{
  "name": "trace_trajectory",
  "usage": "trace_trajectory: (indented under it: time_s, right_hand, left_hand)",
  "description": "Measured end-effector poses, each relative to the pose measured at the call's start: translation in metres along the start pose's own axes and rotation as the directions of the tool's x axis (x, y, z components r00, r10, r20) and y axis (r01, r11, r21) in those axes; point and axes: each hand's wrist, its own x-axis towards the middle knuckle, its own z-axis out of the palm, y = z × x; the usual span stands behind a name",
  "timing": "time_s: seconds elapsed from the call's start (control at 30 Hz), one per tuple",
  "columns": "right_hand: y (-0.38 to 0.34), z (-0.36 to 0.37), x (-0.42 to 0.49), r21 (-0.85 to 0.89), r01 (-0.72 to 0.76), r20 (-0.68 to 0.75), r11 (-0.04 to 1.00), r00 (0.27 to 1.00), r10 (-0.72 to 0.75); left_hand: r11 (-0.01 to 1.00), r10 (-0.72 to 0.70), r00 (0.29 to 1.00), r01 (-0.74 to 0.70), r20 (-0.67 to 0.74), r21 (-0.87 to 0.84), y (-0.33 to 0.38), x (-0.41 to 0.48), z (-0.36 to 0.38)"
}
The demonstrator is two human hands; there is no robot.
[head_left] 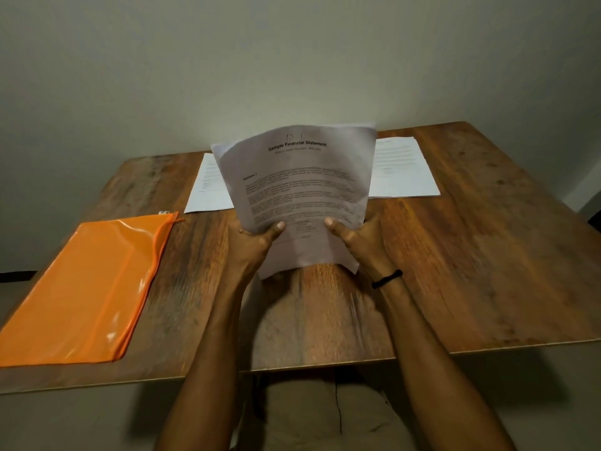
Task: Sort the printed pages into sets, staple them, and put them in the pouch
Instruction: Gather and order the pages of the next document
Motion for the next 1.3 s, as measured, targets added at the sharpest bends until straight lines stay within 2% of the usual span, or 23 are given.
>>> trace_trajectory:
  time_s: [0.07,0.17,0.27,0.33,0.4,0.47,0.53,0.63,0.83,1.1,1.3]
  right_hand:
    - [0.001,-0.001,0.000,-0.012,-0.013,0.003,1.000,1.000,0.013]
    - [-0.006,-0.004,0.004,-0.059,-0.031,0.013,0.998,0.999,0.032]
    - [-0.006,-0.010,0.007,-0.111,-0.044,0.119,0.993,0.991,0.057]
    - [-0.004,-0.017,0.008,-0.058,-0.103,0.233,0.993,0.966,0.113]
    - [0.000,-0.021,0.010,-0.006,-0.150,0.286,0.989,0.947,0.146]
    - [0.008,-0.019,0.011,0.042,-0.188,0.261,0.981,0.950,0.170]
    - [0.017,-0.012,0.010,0.059,-0.212,0.214,0.976,0.957,0.195]
    - [0.030,-0.007,0.010,-0.004,-0.210,0.162,0.978,0.965,0.208]
    - [0.033,-0.009,0.010,-0.027,-0.183,0.209,0.983,0.960,0.185]
    - [0.046,-0.020,0.010,0.036,-0.256,0.274,0.966,0.932,0.237]
    - [0.055,-0.019,0.009,0.044,-0.251,0.232,0.967,0.944,0.235]
  left_hand:
    - [1.000,-0.008,1.000,0.008,0.016,-0.001,-0.002,0.002,0.000]
    - [0.995,-0.091,0.994,0.093,0.063,-0.033,0.001,0.008,-0.002]
    - [0.974,-0.207,0.968,0.217,0.141,-0.062,-0.002,0.019,-0.009]
    - [0.943,-0.311,0.932,0.328,0.186,-0.064,-0.010,0.024,-0.016]
    - [0.900,-0.409,0.866,0.434,0.286,-0.027,-0.018,0.024,-0.020]
    - [0.861,-0.470,0.814,0.509,0.342,-0.027,-0.030,0.021,-0.020]
    - [0.823,-0.501,0.800,0.558,0.330,-0.104,-0.038,0.015,-0.014]
    - [0.788,-0.531,0.783,0.597,0.325,-0.150,-0.043,0.008,-0.010]
    - [0.767,-0.526,0.779,0.607,0.341,-0.206,-0.051,0.014,-0.014]
    - [0.838,-0.445,0.816,0.524,0.369,-0.149,-0.037,0.046,-0.027]
    - [0.794,-0.501,0.800,0.577,0.331,-0.191,-0.036,0.080,-0.012]
